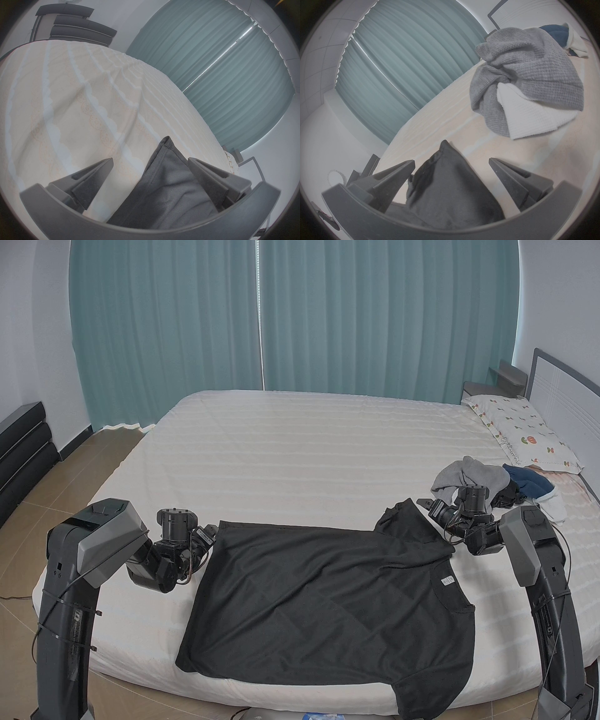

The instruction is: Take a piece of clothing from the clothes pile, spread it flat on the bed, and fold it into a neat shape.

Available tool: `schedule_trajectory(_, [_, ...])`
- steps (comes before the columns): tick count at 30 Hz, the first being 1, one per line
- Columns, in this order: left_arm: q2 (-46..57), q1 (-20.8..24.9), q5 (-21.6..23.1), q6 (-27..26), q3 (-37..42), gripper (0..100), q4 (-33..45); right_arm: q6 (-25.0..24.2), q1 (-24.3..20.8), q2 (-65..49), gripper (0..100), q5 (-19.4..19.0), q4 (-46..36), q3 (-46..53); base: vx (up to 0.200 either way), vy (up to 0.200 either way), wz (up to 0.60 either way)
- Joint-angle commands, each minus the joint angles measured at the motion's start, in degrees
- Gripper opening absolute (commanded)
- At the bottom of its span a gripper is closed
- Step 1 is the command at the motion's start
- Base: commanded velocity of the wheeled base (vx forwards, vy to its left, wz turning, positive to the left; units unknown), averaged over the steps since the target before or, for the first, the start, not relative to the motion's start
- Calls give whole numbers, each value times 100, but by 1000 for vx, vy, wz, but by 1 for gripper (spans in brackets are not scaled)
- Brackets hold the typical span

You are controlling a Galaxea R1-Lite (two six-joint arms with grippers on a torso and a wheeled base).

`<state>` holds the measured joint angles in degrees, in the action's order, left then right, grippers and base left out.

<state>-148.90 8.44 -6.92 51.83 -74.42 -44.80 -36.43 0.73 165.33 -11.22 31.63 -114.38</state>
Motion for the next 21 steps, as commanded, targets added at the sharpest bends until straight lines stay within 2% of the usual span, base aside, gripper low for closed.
schedule_trajectory(1, [-8, 0, -2, 2, -2, 100, -2, 21, 24, 122, 100, -3, -26, 30, 0, 0, 0])
schedule_trajectory(12, [-17, 0, -2, 2, -20, 100, -2, 373, 6, 254, 100, 23, -114, 101, 0, 0, 0])
schedule_trajectory(13, [-17, 0, -2, 2, -20, 100, -2, 399, 6, 245, 0, 23, -131, 92, 0, 0, 0])
schedule_trajectory(21, [-25, 0, -2, 2, -20, 100, -2, 408, -3, 228, 0, 23, -114, 48, 0, 0, 0])
